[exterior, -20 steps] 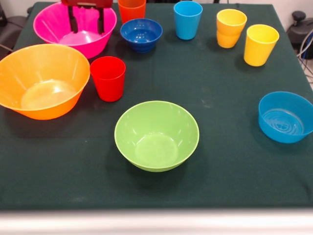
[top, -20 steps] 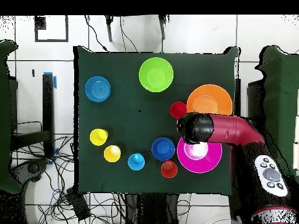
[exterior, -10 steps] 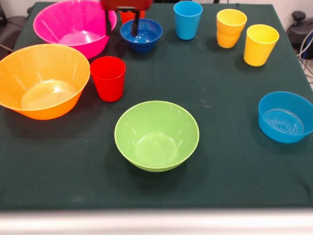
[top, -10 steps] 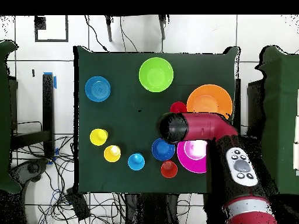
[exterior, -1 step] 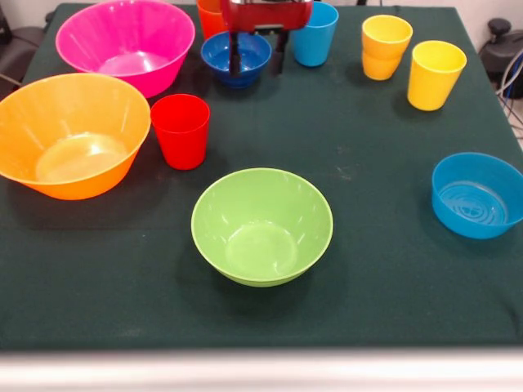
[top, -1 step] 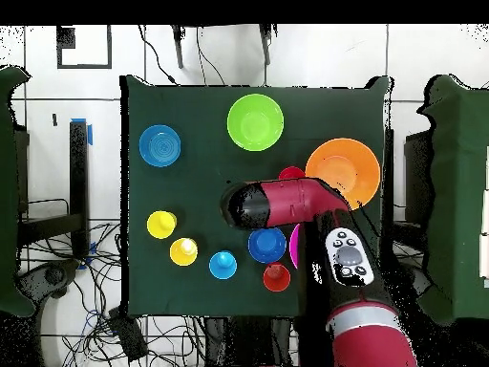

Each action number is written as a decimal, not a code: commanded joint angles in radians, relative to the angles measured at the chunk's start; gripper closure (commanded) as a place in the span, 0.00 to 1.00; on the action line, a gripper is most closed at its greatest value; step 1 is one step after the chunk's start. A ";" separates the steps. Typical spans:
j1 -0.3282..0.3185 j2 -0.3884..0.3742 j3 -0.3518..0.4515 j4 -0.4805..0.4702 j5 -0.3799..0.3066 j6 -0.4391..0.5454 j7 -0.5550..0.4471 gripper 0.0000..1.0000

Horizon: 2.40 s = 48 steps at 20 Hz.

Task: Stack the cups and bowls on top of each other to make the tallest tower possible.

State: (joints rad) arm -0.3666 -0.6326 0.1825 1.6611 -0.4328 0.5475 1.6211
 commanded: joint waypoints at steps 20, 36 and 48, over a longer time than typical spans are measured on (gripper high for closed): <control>-0.140 0.144 0.035 -0.121 -0.052 -0.029 -0.006 0.00; -0.148 0.155 0.055 -0.129 -0.033 -0.048 0.012 1.00; -0.143 0.143 0.049 -0.131 -0.031 -0.005 0.000 0.00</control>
State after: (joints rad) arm -0.5172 -0.5008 0.1845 1.5792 -0.4340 0.5475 1.6235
